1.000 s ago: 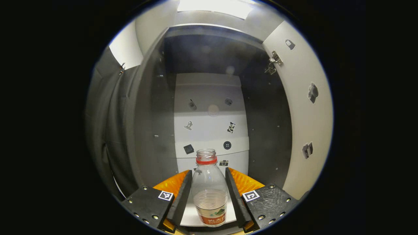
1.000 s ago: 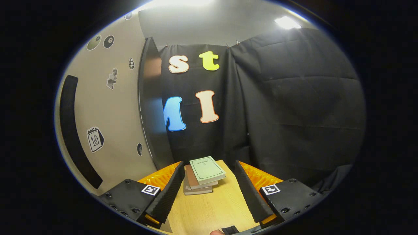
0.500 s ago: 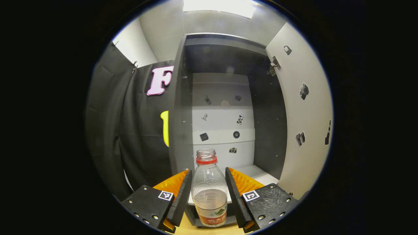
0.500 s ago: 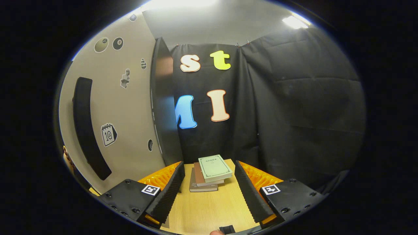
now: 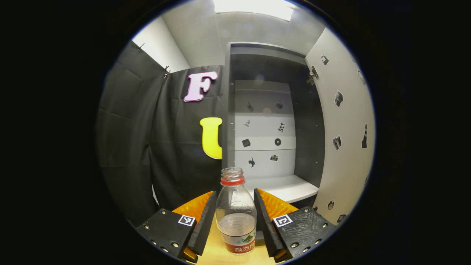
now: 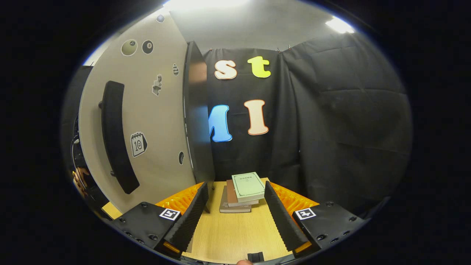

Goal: Open the cabinet door with the right hand, grasp the bottle in the cabinet with the left hand and place it on the coaster, then close the cabinet door with the right hand.

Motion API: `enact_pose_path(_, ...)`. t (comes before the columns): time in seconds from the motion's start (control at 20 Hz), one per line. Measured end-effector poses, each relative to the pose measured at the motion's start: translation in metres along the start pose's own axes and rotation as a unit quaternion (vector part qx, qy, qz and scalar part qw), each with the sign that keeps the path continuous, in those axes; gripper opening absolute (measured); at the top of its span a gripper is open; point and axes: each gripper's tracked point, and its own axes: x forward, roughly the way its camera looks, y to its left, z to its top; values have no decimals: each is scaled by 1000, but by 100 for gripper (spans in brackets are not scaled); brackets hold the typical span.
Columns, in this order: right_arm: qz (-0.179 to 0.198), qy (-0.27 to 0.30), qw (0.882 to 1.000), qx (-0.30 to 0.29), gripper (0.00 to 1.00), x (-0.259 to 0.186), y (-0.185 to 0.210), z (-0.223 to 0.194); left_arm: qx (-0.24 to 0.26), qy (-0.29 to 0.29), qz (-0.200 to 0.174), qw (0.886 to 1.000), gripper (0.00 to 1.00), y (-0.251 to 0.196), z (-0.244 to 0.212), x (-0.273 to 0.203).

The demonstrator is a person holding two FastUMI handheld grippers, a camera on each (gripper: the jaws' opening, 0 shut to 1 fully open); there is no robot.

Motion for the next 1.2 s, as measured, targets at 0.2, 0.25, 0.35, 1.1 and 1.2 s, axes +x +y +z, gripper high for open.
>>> enact_pose_path(0.2,3,5,1000,-4,97,-6,3,-6,-7,8,11,1000,59,14,-27,-27)
enact_pose_path(0.25,6,5,1000,-2,97,-9,5,-6,-6,8,12,1000,59,15,-34,-33)
enact_pose_path(0.35,7,3,1000,1,97,-12,6,-8,-3,8,18,1000,60,20,-49,-47)
enact_pose_path(1.1,-5,22,1000,-12,97,-24,9,-25,-12,52,52,997,60,36,-195,-89)
enact_pose_path(1.2,-6,26,1000,-14,97,-24,10,-28,-15,59,54,997,57,34,-206,-89)
